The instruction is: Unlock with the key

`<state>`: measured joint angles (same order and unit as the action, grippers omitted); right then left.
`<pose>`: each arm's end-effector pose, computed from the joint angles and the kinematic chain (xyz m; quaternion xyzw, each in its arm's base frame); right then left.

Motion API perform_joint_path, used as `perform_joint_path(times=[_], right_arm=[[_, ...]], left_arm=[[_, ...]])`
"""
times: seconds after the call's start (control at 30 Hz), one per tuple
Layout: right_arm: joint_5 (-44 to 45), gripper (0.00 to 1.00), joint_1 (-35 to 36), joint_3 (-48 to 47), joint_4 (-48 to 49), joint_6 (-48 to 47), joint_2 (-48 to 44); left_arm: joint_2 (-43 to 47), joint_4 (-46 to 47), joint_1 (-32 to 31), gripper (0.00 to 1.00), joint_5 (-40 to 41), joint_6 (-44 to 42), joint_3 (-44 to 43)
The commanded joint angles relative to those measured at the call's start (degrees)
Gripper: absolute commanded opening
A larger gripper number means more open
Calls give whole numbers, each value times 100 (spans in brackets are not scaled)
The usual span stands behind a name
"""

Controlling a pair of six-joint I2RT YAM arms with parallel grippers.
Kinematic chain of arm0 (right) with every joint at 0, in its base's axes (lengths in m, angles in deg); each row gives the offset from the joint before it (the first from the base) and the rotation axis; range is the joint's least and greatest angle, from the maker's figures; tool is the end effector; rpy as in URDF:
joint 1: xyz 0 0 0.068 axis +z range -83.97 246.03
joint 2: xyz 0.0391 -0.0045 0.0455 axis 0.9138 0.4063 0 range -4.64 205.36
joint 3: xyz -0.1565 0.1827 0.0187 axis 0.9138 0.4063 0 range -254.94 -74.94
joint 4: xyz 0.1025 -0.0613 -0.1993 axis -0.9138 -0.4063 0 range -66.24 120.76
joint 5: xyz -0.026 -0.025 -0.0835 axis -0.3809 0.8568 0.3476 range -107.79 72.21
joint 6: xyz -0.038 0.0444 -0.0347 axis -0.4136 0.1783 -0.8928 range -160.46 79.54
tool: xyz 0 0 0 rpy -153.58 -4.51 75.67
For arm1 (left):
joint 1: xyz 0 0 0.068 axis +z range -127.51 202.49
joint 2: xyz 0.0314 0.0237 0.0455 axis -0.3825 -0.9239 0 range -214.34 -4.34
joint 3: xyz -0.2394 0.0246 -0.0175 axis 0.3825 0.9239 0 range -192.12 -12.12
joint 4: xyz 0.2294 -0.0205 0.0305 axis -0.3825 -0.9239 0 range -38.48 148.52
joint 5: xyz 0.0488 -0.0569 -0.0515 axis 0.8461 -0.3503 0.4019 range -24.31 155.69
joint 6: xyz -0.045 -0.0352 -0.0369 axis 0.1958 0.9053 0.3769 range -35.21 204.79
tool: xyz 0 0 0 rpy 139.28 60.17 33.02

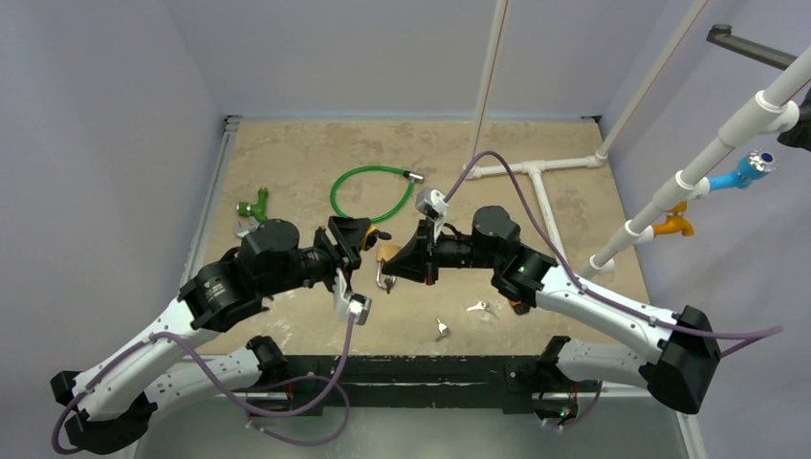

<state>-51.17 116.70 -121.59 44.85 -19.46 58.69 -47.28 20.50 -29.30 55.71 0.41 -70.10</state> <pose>0.1400 0.2183 0.3110 -0.3691 0.6186 0.5558 0.4150 0.0909 -0.1308 0.3345 0.7886 0.2654 0.0847 0.5482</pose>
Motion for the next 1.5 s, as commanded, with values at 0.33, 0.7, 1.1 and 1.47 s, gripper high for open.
perform_joint_path(times=[0.33,0.7,1.1,1.47], right_arm=[[-581,0,213,-751,-357,-376,402],[-1159,0,214,-877,111,-201,503],[-1115,0,208,-1171,153,-227,758],[-913,0,144,-1211,88,-236,615]], left_arm=[[-180,161,-21,0,-388,1120,-915],[-97,-179,-81,0,-565,764,-927],[-6,-412,-238,0,-566,643,-935],[161,-676,-280,0,-499,162,-739]])
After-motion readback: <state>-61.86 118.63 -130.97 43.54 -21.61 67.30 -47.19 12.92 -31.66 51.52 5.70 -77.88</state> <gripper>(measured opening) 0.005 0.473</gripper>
